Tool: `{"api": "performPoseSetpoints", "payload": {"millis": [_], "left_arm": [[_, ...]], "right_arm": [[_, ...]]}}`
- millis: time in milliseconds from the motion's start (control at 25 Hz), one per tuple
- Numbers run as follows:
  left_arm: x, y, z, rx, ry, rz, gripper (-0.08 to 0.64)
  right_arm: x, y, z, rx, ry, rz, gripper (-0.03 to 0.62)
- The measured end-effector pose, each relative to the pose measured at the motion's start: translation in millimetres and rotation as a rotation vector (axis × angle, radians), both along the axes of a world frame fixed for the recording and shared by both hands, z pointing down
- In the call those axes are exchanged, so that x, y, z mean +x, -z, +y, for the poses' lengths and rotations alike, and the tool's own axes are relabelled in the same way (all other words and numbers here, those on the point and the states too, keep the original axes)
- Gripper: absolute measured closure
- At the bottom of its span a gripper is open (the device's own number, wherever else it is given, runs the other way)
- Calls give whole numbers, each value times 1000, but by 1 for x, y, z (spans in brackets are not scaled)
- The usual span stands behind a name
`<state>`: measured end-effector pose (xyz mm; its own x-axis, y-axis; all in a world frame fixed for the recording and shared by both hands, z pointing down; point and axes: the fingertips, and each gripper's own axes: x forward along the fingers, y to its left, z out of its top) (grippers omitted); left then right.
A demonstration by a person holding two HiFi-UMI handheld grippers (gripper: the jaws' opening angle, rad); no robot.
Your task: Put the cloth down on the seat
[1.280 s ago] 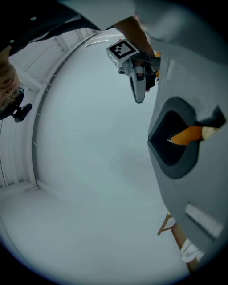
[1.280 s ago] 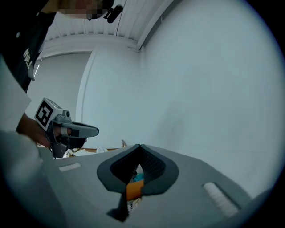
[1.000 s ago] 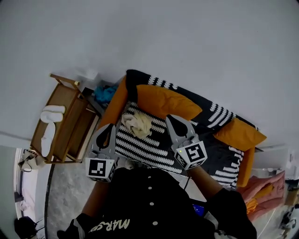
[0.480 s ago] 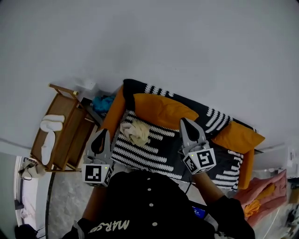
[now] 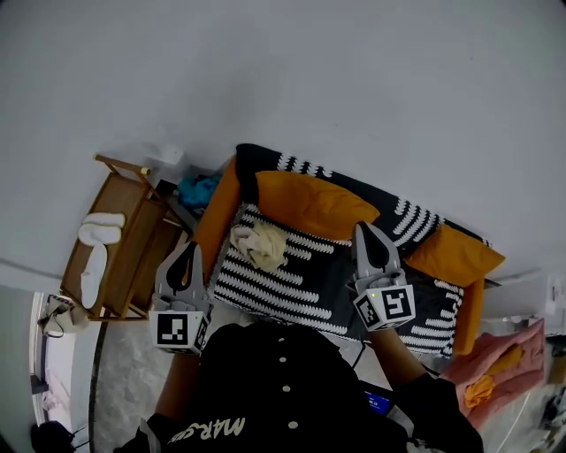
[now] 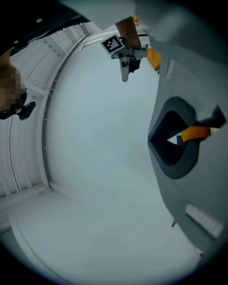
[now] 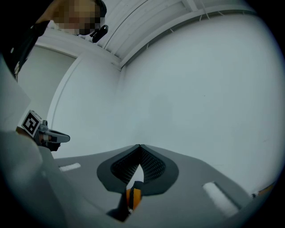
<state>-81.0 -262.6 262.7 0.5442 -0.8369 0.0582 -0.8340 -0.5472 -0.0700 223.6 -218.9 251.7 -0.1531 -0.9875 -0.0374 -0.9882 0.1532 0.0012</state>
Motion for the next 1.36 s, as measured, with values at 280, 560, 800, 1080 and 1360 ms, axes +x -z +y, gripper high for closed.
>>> {"api": "performPoseSetpoints", "payload": {"millis": [280,560,800,1080,1360], "left_arm": [[-4,2,5,-1,3,-6,560],[-9,2,9,0,7,-7,560],[-11,1,11,2,7,-11,560],[-11,2,13,1,10,-5,560],[-10,2,14,-6,10,1,560]], "right_arm": [[-7,4,-2,4,14,-3,565],[-21,4,-1,5,42,17,566],[-27,4,-1,7,52,33,566],[-33,1,-2,5,63,29,566],[-36,-2,-2,0,70,32,566]]}}
